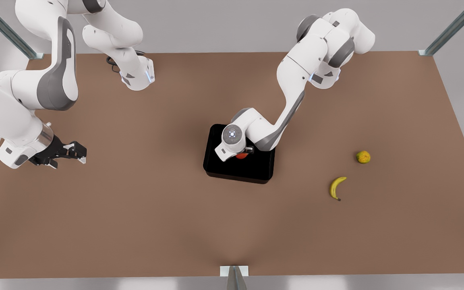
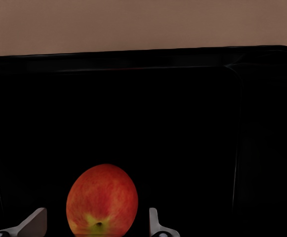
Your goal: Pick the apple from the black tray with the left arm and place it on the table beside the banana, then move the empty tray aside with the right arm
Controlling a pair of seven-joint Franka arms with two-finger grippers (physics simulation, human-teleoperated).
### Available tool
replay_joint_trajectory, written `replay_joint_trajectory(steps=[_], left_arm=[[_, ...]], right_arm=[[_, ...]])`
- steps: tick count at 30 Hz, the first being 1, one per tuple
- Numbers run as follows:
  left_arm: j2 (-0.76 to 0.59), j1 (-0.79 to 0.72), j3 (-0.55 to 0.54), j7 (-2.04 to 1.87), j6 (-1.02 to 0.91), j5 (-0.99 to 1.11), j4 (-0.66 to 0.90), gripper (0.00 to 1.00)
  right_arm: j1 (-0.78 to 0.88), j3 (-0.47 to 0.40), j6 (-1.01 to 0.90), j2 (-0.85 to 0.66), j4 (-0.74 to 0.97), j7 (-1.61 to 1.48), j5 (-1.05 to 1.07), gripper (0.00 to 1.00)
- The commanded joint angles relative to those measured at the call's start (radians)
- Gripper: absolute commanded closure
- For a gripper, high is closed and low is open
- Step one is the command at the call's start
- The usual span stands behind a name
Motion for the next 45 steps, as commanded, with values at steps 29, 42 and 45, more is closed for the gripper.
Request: replay_joint_trajectory(steps=[29,42,45], left_arm=[[0.045,-0.006,-0.002,-0.058,0.049,0.021,0.0,0.24],[0.02,0.026,-0.016,-0.038,-0.066,0.015,0.042,0.3],[0.004,0.037,-0.018,-0.024,-0.109,0.009,0.059,0.31]], right_arm=[[0.0,0.0,-0.001,0.0,0.001,-0.006,-0.001,0.0],[0.003,0.0,-0.002,-0.002,-0.001,-0.007,-0.001,0.0],[0.003,0.0,-0.001,0.001,-0.001,-0.007,-0.001,0.0]])
